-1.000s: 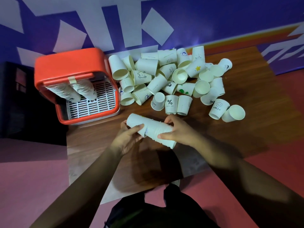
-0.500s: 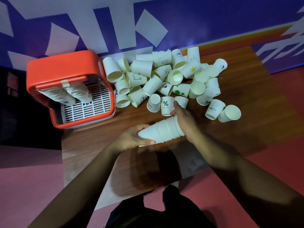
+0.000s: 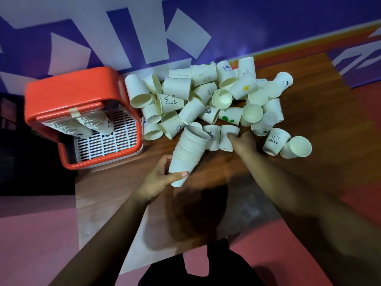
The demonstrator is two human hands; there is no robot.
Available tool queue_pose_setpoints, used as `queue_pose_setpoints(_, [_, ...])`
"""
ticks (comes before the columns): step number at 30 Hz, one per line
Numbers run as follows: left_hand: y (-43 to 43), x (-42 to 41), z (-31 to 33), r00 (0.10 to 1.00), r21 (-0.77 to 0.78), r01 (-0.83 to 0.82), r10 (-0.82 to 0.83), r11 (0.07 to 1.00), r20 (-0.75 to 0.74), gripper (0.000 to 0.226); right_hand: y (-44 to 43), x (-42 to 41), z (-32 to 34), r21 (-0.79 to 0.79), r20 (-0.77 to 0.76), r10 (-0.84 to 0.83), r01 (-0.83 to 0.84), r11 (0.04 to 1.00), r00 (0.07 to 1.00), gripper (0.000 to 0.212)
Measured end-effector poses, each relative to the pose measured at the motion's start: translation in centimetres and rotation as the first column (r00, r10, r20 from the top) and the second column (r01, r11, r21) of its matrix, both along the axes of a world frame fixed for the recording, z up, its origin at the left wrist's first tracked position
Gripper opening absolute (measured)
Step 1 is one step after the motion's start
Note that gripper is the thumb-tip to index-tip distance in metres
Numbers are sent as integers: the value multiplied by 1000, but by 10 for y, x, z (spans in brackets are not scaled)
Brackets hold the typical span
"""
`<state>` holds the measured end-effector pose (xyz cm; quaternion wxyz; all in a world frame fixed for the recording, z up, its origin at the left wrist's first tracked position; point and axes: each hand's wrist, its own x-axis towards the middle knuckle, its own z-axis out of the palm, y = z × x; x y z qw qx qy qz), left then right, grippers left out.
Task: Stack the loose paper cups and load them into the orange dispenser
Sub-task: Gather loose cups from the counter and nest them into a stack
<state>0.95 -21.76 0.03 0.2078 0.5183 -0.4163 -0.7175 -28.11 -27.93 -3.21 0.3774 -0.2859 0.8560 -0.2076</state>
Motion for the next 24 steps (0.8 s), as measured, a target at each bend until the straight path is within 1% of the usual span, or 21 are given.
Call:
queue_pose_setpoints(6, [-9, 1, -3, 999, 14, -43, 42, 999, 11, 74, -22, 4, -15, 48, 13, -1, 0, 999, 1000, 74])
queue_pose_setpoints(11, [-11, 3, -7, 998, 14, -56, 55, 998, 18, 63, -21, 5, -13, 47, 22, 9, -10, 999, 1000, 76])
queue_pose_setpoints(13, [-10, 4, -7, 998, 12, -62, 62, 998, 20, 69, -13, 3, -6, 34, 47, -10, 8, 999, 999, 75])
queue_pose_setpoints(15, [-10, 5, -7, 996, 9, -79, 79, 997, 33, 77, 1, 3, 6, -20, 66, -21, 22, 1000, 998, 75])
queue_pose_setpoints(17, [-9, 7, -4, 995, -2, -88, 88, 996, 52, 80, 16, 6, 21, -125, 136, -22, 39, 991, 991, 78])
queue_pose_setpoints(19, [-8, 9, -1, 994, -8, -75, 76, 997, 76, 78, 23, 14, 43, -264, 268, 14, 60, 963, 963, 75])
queue_pose_setpoints(22, [-6, 10, 6, 993, -36, -61, 64, 997, 96, 70, 19, 31, 76, -397, 482, 70, 146, 906, 874, 73])
queue_pose_setpoints(24, [-4, 9, 12, 992, -78, -73, 81, 994, 96, 73, 16, 45, 96, -464, 575, 142, 178, 868, 806, 64])
